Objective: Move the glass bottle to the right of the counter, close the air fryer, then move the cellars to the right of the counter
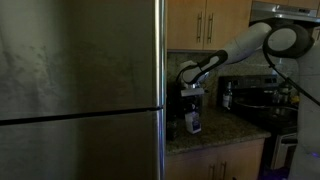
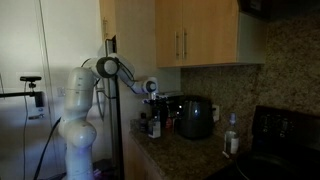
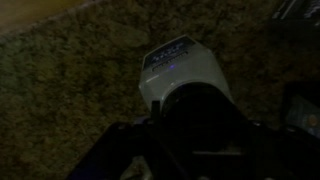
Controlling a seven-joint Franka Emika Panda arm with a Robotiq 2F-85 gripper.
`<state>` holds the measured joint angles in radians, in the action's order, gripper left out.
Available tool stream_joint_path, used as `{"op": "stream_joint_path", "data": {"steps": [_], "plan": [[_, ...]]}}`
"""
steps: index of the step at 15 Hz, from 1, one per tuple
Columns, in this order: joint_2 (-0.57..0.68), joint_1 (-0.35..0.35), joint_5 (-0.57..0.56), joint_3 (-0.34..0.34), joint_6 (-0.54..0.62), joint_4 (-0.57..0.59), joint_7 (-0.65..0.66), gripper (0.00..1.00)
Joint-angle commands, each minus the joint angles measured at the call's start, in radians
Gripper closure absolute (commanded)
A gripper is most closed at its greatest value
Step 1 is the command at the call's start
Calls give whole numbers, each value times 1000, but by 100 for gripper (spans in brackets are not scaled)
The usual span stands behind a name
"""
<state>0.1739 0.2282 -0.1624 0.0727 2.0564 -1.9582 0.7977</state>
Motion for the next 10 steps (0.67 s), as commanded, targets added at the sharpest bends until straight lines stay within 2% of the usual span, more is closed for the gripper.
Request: {"op": "stream_joint_path", "data": {"steps": [1, 5, 7, 8, 10], "plan": [[-154, -76, 44, -31, -63, -108, -36, 69], [-271, -194, 99, -107, -72, -220, -7, 69], [-326, -259, 178, -157, -64, -277, -63, 69], [-246, -231, 120, -113, -67, -205, -21, 44], [-285, -277, 154, -146, -67, -246, -59, 44]]}}
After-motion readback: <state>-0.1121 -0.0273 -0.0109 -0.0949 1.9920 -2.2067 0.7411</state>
